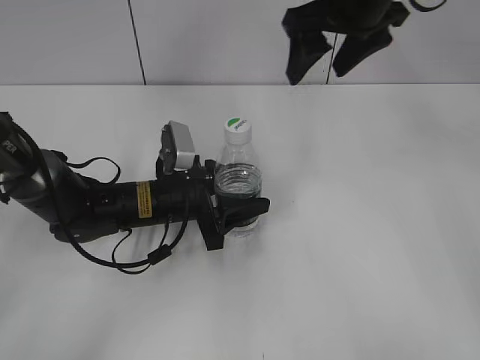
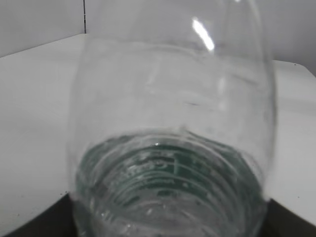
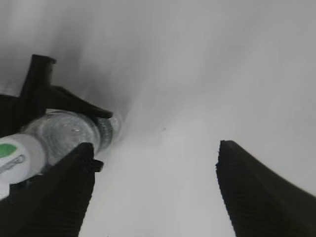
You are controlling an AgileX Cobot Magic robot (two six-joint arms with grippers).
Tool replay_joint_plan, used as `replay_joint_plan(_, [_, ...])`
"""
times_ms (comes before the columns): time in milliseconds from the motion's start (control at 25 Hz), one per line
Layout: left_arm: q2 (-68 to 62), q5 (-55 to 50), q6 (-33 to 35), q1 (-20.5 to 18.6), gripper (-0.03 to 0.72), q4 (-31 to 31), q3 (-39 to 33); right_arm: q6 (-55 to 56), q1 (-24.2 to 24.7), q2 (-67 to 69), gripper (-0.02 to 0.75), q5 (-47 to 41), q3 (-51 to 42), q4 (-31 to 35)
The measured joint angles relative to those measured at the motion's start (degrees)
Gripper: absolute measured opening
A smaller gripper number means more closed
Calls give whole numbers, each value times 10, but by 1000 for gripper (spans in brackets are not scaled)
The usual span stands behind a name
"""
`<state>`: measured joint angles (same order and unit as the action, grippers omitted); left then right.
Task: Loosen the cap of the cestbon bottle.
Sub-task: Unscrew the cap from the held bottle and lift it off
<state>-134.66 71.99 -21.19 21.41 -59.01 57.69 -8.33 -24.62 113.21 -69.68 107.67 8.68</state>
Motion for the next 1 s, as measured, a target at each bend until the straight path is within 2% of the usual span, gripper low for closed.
replay_joint_plan(120, [0, 0, 0, 0, 408, 0, 0, 1, -39, 0, 585, 0, 0, -6])
replay_joint_plan(240, [0, 0, 0, 0, 408, 0, 0, 18, -58, 1, 585, 0, 0, -7])
replay_joint_plan(560, [0, 0, 0, 0, 408, 0, 0, 70, -68, 4, 585, -1, 1, 36])
replay_joint_plan(800, [0, 0, 0, 0, 408, 1, 0, 79, -101, 6, 585, -1, 1, 33])
replay_joint_plan(1000, [0, 0, 0, 0, 408, 1, 0, 89, -108, 20, 585, -1, 1, 32])
